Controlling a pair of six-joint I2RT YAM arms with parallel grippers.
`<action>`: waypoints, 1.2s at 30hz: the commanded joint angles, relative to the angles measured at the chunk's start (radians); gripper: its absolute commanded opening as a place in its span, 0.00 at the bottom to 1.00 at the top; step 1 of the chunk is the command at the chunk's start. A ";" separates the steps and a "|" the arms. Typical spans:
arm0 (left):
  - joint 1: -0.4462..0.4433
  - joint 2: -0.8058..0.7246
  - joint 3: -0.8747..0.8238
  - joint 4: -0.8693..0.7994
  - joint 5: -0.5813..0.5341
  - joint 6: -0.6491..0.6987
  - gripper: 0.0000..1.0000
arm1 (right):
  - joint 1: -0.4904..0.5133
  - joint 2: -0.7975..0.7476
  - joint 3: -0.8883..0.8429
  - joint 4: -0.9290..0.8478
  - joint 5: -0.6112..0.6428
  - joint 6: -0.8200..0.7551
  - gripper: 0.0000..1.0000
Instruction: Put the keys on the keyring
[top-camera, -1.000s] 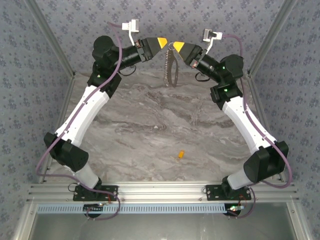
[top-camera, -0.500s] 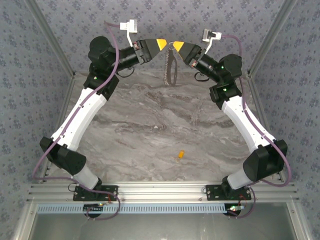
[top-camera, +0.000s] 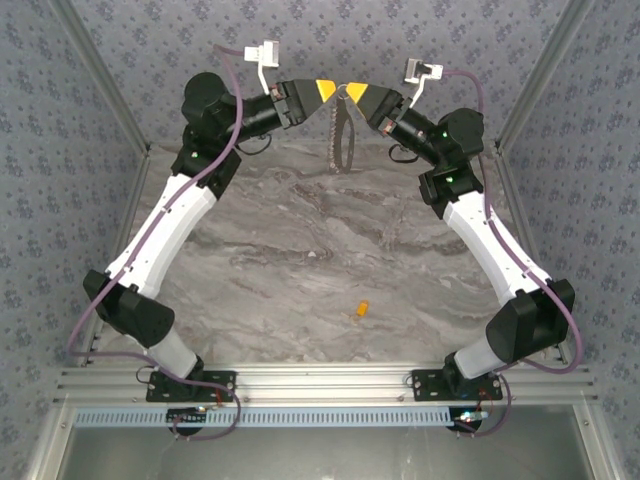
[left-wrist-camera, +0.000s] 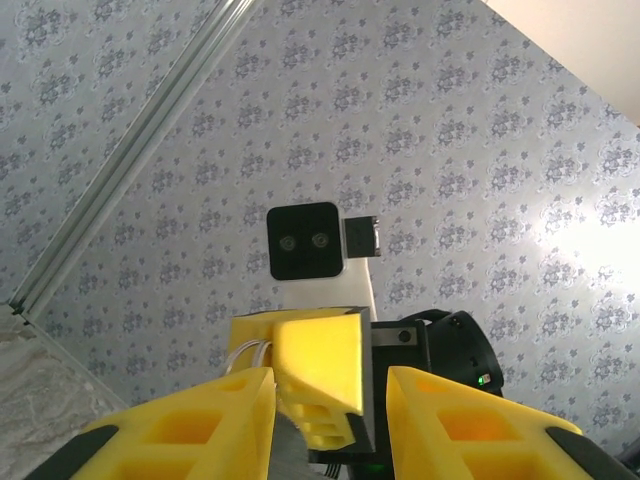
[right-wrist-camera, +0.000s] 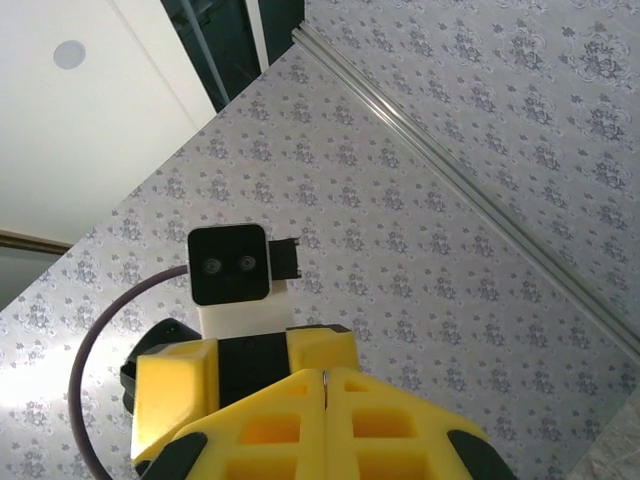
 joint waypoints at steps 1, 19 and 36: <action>-0.013 0.008 0.002 0.020 0.021 0.007 0.34 | 0.004 0.010 0.002 0.063 0.015 0.021 0.00; -0.022 0.044 0.018 0.041 0.033 -0.012 0.30 | 0.005 0.026 0.004 0.073 0.009 0.033 0.00; -0.022 0.051 0.011 0.015 0.001 0.011 0.20 | 0.008 0.024 -0.005 0.069 0.004 0.034 0.00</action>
